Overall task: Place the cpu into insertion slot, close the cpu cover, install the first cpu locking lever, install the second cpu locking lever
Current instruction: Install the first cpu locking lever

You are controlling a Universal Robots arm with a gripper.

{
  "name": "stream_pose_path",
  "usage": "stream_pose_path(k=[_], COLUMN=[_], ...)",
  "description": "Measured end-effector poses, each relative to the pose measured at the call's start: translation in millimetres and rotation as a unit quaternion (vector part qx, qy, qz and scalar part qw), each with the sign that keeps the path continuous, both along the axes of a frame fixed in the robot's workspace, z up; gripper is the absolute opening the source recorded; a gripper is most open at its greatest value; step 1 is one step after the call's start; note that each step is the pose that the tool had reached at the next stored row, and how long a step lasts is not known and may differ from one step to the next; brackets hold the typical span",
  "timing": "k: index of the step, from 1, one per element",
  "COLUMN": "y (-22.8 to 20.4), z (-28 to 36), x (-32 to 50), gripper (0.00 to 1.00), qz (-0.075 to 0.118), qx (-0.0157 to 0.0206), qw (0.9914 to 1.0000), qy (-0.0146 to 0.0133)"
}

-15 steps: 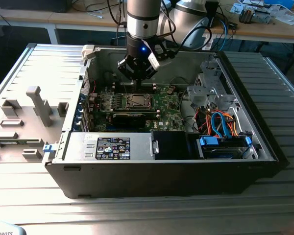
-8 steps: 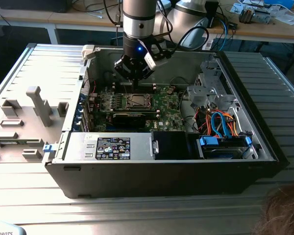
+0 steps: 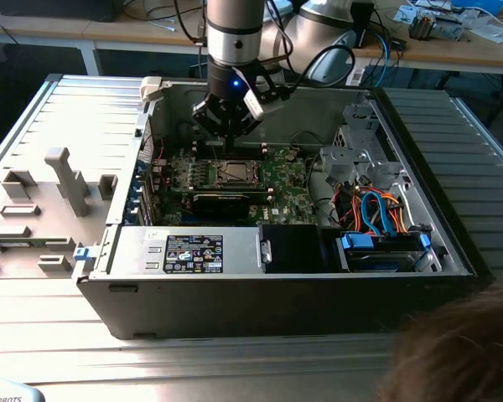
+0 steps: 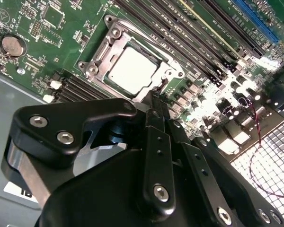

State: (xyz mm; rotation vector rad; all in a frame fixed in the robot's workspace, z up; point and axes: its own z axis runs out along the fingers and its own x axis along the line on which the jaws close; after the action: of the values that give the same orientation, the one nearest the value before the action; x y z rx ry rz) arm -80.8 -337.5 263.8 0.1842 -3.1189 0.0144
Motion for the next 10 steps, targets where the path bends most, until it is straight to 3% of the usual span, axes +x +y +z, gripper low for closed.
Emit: stream_pose_path(k=[10], y=[0.0], z=[0.0], x=[-6.9], gripper=[0.11], qz=[0.000], qx=[0.0000], qw=[1.00000], qy=[0.0000])
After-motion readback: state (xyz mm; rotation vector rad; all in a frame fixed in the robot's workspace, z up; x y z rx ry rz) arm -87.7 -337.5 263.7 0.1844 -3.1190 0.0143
